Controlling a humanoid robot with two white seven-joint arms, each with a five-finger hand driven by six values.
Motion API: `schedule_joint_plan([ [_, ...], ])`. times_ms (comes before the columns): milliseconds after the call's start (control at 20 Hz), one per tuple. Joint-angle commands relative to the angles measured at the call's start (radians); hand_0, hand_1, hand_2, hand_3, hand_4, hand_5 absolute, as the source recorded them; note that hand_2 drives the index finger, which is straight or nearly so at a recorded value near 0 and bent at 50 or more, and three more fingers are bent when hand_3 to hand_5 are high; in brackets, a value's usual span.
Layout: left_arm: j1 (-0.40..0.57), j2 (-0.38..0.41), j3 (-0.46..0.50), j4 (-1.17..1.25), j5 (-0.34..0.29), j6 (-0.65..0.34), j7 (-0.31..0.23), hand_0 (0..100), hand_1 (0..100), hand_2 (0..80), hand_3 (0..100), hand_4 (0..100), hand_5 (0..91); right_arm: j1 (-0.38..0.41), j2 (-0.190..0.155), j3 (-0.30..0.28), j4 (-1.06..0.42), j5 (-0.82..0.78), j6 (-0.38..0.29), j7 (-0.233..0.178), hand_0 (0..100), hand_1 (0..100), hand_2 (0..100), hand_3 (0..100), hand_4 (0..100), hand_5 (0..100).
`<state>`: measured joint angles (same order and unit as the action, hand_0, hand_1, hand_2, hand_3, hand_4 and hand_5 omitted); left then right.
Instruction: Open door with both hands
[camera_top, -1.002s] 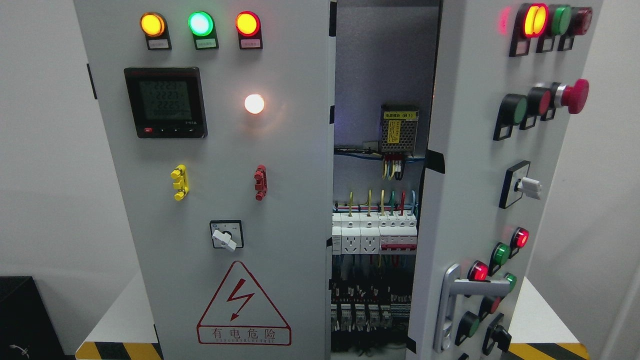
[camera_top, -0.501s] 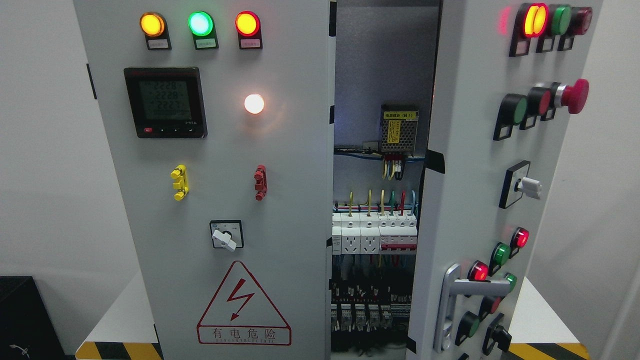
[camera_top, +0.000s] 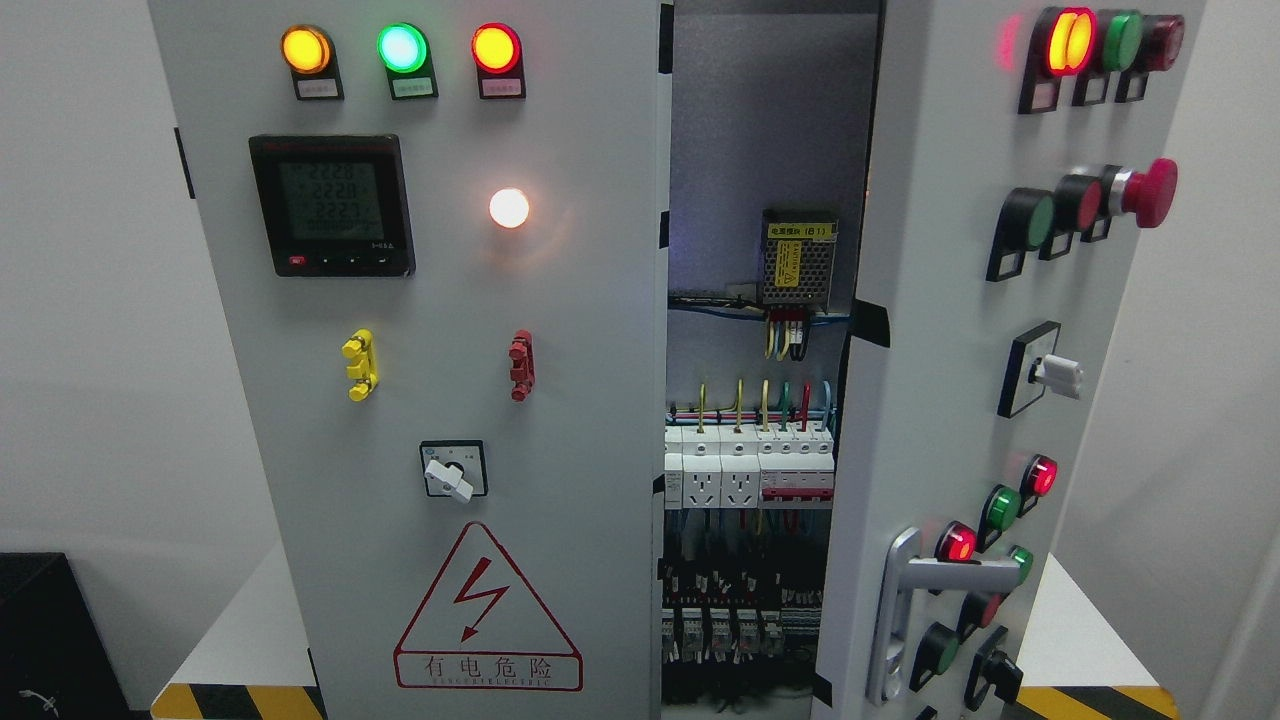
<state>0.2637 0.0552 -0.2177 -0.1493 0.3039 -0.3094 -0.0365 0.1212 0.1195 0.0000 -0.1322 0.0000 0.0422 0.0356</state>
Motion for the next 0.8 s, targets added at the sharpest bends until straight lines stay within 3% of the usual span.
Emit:
schedule_joint_plan([
  [0, 0.035, 0.046, -0.002, -0.171, 0.003, -0.108, -0.005, 0, 0, 0.0, 0, 0, 0.0, 0.000, 0.000, 0.017, 0.000, 0.032, 0.001, 0.000, 0, 0, 0, 0, 0, 0],
  [751, 0.137, 0.135, -0.008, -0.715, 0.003, -0.117, -0.003, 0, 0, 0.0, 0, 0, 0.0, 0.000, 0.000, 0.017, 0.000, 0.032, 0.001, 0.000, 0, 0, 0, 0, 0, 0],
])
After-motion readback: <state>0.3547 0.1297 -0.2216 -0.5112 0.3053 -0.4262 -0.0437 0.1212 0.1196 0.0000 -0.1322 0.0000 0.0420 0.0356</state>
